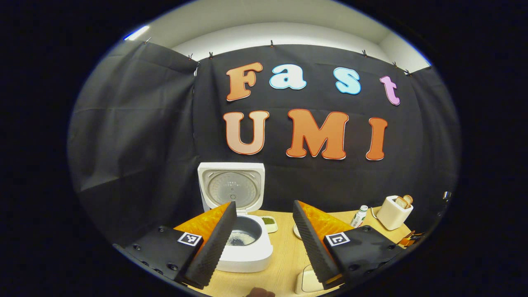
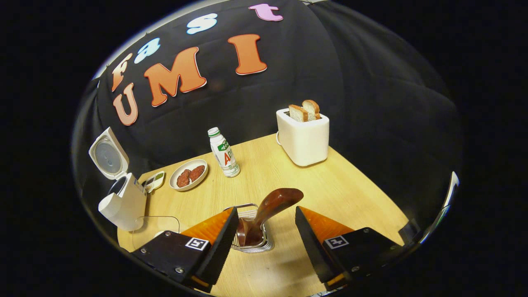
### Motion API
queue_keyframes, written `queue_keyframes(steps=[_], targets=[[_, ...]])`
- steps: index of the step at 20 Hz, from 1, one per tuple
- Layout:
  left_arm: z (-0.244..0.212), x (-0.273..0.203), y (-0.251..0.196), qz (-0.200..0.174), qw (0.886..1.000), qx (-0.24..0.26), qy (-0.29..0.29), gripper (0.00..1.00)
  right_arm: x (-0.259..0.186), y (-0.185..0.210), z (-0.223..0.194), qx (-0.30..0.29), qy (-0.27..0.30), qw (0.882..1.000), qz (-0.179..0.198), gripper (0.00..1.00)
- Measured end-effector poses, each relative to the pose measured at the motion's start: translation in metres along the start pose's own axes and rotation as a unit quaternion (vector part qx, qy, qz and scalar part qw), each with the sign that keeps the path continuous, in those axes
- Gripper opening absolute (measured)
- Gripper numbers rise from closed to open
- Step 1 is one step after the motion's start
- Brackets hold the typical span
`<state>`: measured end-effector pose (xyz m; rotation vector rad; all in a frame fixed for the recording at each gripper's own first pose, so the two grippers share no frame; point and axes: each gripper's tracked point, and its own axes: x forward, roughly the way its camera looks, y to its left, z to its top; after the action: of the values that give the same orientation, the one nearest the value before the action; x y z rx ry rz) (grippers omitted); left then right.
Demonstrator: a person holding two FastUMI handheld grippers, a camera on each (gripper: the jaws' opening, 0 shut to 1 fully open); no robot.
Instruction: Close the left gripper, press the button to open the rice cooker; take a wooden spoon from the chopstick holder with the right hand, scoop a spoonful of rice and pour it into the rice cooker, then put the wooden spoon back into the chopstick holder.
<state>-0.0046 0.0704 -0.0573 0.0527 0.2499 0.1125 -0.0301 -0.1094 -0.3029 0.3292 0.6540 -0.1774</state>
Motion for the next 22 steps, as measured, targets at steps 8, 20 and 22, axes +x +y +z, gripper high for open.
queue_keyframes(steps=[8,20,22], targets=[[-0.007,-0.032,-0.021,-0.003,0.999,0.028,0.020,0.93,0.032,0.005,-0.004,0.067,-0.017,0.997,0.027,0.46],[-0.010,-0.032,-0.007,-0.010,1.000,0.021,0.020,0.94,0.011,0.039,0.036,0.034,-0.058,0.997,0.021,0.11],[-0.013,-0.033,0.001,-0.005,1.000,0.026,0.016,0.94,-0.004,0.048,0.050,0.007,-0.078,0.997,0.019,0.11]])
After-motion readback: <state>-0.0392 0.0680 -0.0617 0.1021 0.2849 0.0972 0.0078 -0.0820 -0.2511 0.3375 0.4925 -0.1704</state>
